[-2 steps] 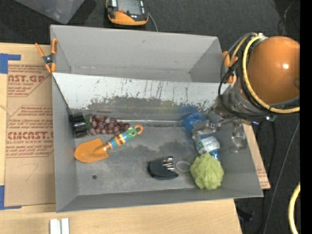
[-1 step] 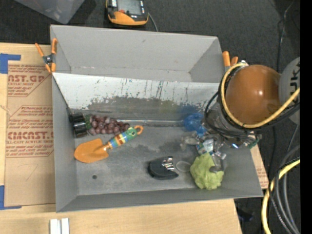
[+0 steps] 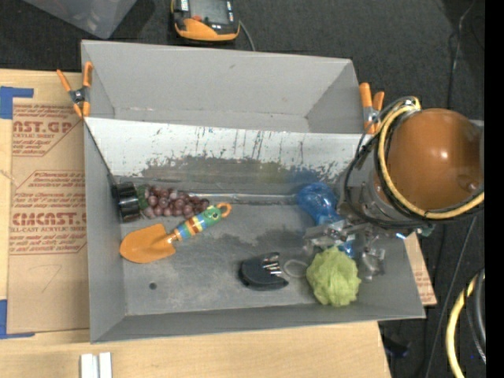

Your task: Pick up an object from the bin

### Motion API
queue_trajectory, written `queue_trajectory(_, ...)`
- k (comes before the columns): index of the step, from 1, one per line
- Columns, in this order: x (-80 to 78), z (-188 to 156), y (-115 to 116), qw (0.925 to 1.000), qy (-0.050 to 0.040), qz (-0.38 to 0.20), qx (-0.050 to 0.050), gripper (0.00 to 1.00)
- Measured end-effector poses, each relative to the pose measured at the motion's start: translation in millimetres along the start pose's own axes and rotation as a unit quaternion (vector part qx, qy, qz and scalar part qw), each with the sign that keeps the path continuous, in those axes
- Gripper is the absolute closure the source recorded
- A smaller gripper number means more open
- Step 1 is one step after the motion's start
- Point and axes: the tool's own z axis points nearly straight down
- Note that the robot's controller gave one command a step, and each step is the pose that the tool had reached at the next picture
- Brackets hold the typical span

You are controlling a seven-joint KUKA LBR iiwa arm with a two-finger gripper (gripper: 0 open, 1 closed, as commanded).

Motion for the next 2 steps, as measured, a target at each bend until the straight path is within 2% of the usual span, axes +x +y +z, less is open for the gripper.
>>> queue_trajectory(1,15.5,85.5,-15.8,0.9958,0.0000,-0.091,-0.002,0.00)
queue_trajectory(2,0.1,24.9,-10.3,0.9923,-0.0024,-0.124,0.006,1.00)
